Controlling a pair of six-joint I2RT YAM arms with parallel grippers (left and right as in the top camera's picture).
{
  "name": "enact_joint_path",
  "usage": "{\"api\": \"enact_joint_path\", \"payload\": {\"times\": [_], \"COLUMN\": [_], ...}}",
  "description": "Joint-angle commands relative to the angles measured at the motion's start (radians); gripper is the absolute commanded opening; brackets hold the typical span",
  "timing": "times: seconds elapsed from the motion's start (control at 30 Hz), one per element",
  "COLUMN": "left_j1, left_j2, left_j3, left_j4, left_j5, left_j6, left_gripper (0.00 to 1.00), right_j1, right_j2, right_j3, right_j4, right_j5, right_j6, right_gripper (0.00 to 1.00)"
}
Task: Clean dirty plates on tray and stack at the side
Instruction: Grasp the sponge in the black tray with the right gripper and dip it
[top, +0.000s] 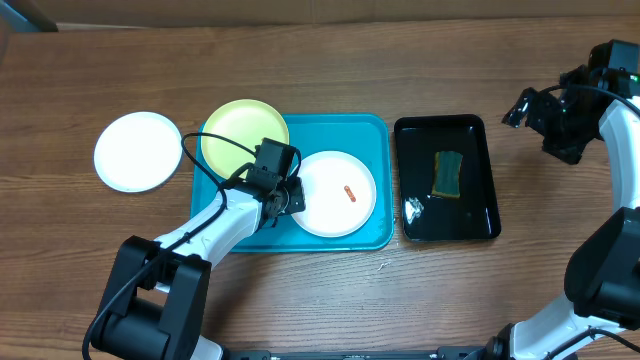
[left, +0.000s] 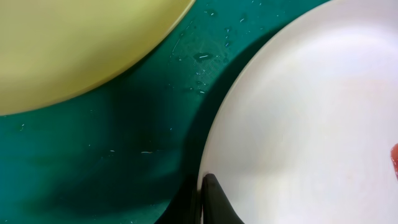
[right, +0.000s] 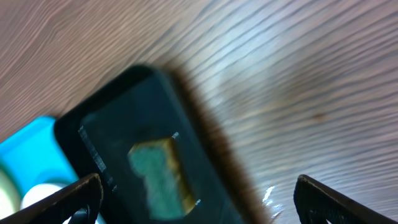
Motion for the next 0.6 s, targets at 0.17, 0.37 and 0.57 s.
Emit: {"api": "enact_joint_path", "payload": {"times": [0.17,0.37,0.57], "left_j1": [0.027,0.027,0.027], "left_j2": [0.006,0.006,0.006], "left_j3": [-0.004,-0.004,-0.004], "left_j4": [-0.016,-0.031,-0.037], "left_j5": [-0.014,-0.014,-0.010], "left_j6": [-0.042,-0.042,-0.068], "left_gripper": [0.04,0.04,0.04], "right_j1": [0.190,0.345,0.434], "right_j2": [-0.027,-0.027,-0.025], "right_j3": [0.022,-0.017,-0.146], "right_j4": [-0.098,-0.153,-0.042], "right_j5": [0.147,0.351,0.378], "right_j6": [-0.040,0.072,0.110], "right_gripper": [0.93,0.82,0.79]}}
